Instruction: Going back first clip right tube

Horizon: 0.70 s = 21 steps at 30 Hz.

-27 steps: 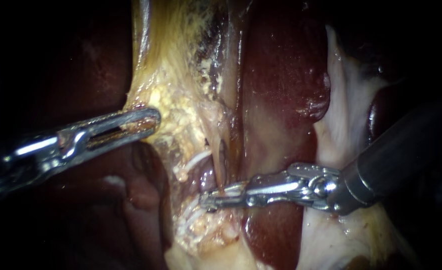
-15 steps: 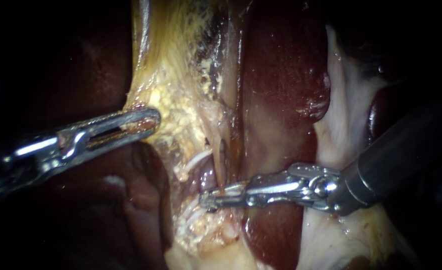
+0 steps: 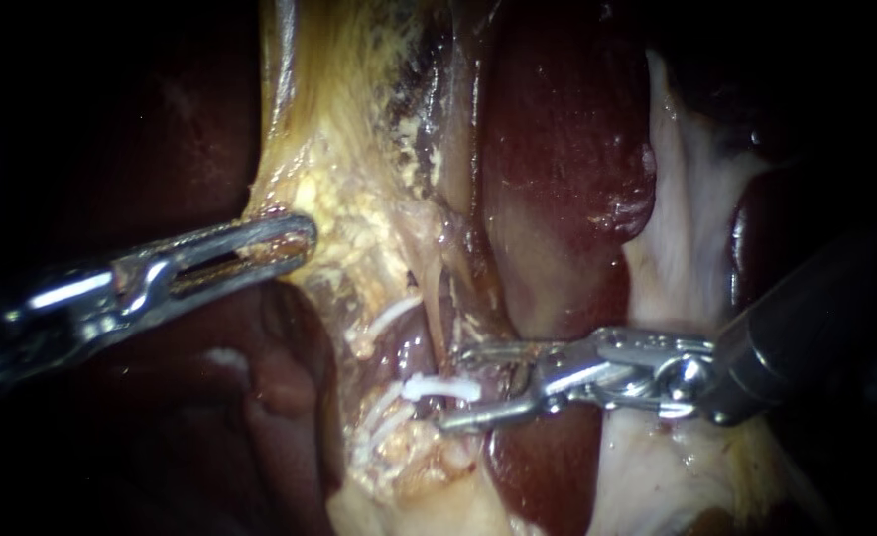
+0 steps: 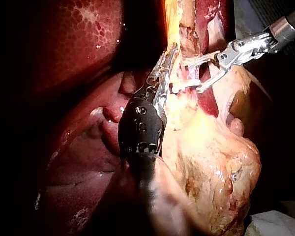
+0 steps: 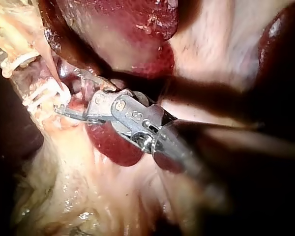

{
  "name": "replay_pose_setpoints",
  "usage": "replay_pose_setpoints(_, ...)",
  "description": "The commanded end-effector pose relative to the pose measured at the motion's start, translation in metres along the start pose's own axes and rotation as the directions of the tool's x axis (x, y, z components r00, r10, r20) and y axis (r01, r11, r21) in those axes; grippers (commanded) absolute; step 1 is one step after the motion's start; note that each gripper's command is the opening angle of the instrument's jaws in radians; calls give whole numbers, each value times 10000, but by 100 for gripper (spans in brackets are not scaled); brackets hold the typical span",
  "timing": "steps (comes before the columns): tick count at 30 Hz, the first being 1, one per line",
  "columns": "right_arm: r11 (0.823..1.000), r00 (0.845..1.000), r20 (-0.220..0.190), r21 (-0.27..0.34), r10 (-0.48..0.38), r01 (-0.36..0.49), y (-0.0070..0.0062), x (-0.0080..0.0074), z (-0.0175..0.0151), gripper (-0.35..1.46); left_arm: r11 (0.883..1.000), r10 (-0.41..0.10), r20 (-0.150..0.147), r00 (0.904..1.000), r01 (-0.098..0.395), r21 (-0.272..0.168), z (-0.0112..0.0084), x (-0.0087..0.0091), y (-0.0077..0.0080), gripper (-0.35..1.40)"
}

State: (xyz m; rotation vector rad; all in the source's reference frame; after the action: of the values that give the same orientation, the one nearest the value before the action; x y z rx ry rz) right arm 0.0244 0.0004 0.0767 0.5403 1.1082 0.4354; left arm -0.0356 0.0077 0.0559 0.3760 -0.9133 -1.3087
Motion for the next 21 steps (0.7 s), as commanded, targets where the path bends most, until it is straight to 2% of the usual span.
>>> replay_pose_setpoints(1, 9998, 9999, -18, -31, -171, 171, 1, 3, -6, 60, 10000, 1, -2, 10000, -1, 5, 0, 0, 0, -35)
replay_pose_setpoints(6, 9925, 9925, -147, 68, -1216, 1217, -1, 18, -36, 60, 10000, 3, -4, 10000, -3, 9, 1, 0, 1, -35)
replay_pose_setpoints(11, 9759, 9750, -502, 141, -2167, 2176, -6, 36, -62, 60, 10000, 8, 5, 10000, -8, -8, 2, -1, 6, -35)
replay_pose_setpoints(17, 9614, 9586, -769, 27, -2741, 2751, -9, 56, -79, 60, 10000, 11, 16, 10000, -10, -29, 2, -1, 9, -35)
replay_pose_setpoints(21, 9560, 9525, -861, 9, -2922, 2934, -11, 62, -83, 60, 10000, 12, 16, 10000, -12, -27, 3, -1, 9, -35)
